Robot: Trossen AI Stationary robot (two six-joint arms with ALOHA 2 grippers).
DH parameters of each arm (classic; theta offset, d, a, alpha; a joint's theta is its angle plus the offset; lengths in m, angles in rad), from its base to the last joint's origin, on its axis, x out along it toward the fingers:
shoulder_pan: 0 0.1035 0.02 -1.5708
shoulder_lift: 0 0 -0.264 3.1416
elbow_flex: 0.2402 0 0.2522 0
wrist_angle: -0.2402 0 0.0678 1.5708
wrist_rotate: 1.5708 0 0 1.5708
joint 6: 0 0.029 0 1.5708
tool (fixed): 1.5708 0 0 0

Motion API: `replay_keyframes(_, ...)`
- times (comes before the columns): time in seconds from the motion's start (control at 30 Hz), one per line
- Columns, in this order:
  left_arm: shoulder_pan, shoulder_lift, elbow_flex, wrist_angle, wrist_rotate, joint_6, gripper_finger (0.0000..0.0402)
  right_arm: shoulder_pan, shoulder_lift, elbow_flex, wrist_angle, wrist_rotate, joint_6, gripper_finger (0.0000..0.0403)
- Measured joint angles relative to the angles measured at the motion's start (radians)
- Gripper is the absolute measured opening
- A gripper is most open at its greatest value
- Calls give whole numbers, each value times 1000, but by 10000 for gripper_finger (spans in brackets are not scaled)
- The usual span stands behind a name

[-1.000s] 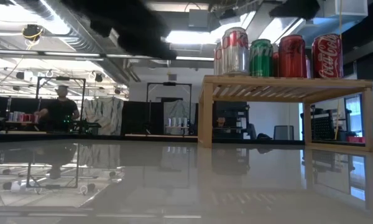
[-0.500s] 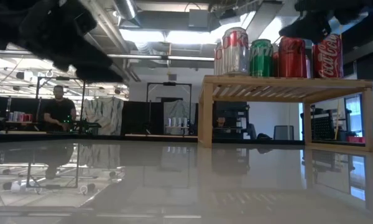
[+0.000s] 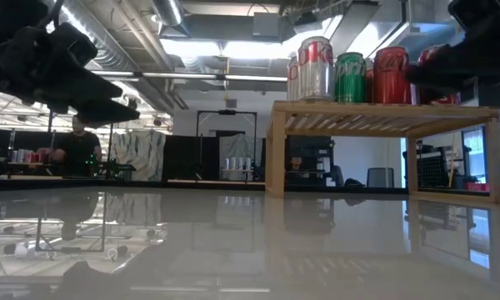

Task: Place canned beverage on shelf
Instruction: Return to Home Position

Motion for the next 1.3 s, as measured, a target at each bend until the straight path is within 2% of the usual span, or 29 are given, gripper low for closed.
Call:
replay_keyframes(0.2, 25, -48, 0, -17, 42, 25, 347, -94, -133, -93, -4, -110, -30, 20)
replay_keyframes(0.27, 35, -58, 0, -17, 48, 27, 347, -129, -202, -129, -1, -156, -48, 6)
replay_keyframes(0.47, 86, -83, 0, -31, 66, 29, 347, -225, -410, -199, -113, -296, -57, 34)
replay_keyframes(0.63, 114, -148, 0, -70, 111, 22, 347, -282, -584, -201, -304, -309, -55, 36)
replay_keyframes(0.8, 130, -238, 0, -162, 78, 23, 347, -318, -706, -198, -318, -395, -53, 37)
replay_keyframes(1.1, 163, -438, 0, -362, 82, 49, 347, -317, -742, -198, -320, -369, -53, 37)
replay_keyframes(1.3, 186, -591, 1, -406, 175, 101, 347, -317, -742, -198, -321, -368, -52, 37)
